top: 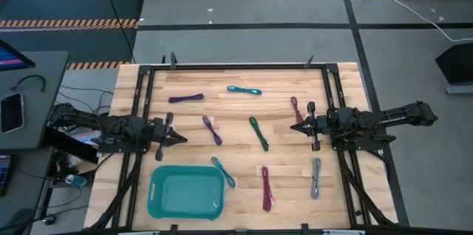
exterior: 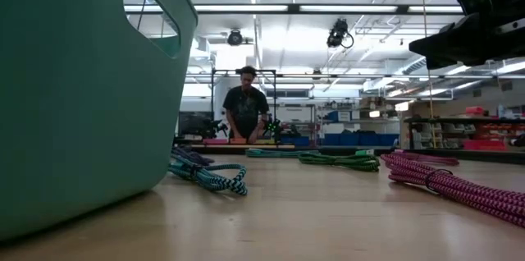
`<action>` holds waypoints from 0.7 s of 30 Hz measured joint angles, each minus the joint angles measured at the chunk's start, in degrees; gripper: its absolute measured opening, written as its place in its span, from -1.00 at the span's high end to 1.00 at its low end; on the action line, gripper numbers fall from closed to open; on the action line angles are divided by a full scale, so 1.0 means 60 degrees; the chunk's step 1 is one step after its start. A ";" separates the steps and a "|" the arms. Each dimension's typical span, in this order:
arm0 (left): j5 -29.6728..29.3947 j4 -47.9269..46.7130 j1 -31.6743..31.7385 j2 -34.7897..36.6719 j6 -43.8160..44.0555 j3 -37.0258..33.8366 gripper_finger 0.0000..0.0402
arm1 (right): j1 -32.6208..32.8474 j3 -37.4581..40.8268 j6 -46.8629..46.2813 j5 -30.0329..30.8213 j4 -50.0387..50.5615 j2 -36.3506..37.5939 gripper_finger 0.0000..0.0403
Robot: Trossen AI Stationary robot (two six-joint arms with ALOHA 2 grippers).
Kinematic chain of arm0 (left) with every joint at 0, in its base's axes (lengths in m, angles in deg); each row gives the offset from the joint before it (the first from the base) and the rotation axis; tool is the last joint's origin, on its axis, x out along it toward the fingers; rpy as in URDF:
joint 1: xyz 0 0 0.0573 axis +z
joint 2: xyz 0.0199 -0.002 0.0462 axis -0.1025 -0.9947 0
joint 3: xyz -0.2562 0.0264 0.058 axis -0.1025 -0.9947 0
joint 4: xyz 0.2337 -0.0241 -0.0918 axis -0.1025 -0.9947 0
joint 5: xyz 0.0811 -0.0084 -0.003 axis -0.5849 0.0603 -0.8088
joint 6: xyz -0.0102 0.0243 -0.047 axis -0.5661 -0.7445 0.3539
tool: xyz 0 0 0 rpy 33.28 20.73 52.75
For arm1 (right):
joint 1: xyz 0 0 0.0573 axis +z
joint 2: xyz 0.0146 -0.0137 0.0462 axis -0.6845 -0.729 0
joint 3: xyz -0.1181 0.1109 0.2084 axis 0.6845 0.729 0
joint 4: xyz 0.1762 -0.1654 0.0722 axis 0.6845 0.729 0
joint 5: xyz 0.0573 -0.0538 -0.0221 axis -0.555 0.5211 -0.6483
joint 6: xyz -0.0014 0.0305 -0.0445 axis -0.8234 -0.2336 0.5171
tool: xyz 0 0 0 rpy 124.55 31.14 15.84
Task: Pick and place USB-C Cables
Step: Put the top pink charger cable into the green bin
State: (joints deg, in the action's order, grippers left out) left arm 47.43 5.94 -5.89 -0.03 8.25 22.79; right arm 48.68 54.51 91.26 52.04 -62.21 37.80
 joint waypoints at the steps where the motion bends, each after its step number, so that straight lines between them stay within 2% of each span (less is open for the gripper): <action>1: -0.0162 0.0102 0.0001 -0.0005 0.0375 0.0000 0.90 | -0.0002 0.0002 0.0000 -0.0004 0.0003 -0.0003 0.94; 7: -0.0320 0.1539 0.0005 -0.0005 0.3310 -0.0003 0.90 | -0.0002 0.0003 0.0001 -0.0003 0.0001 -0.0003 0.94; 11: -0.0409 0.2667 0.0005 -0.0005 0.4331 -0.0004 0.90 | -0.0001 -0.0001 0.0000 0.0000 0.0001 -0.0003 0.94; 15: -0.0426 0.3920 0.0005 -0.0005 0.4541 -0.0002 0.90 | 0.0001 0.0002 0.0000 -0.0003 0.0000 -0.0003 0.94; 21: -0.0952 0.5050 0.0006 -0.0001 0.3962 0.0000 0.90 | 0.0002 -0.0001 0.0033 0.0000 -0.0306 0.0001 0.94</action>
State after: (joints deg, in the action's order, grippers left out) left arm 41.72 36.24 -5.86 -0.04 32.02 22.79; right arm 48.69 54.51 91.45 52.04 -64.05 37.80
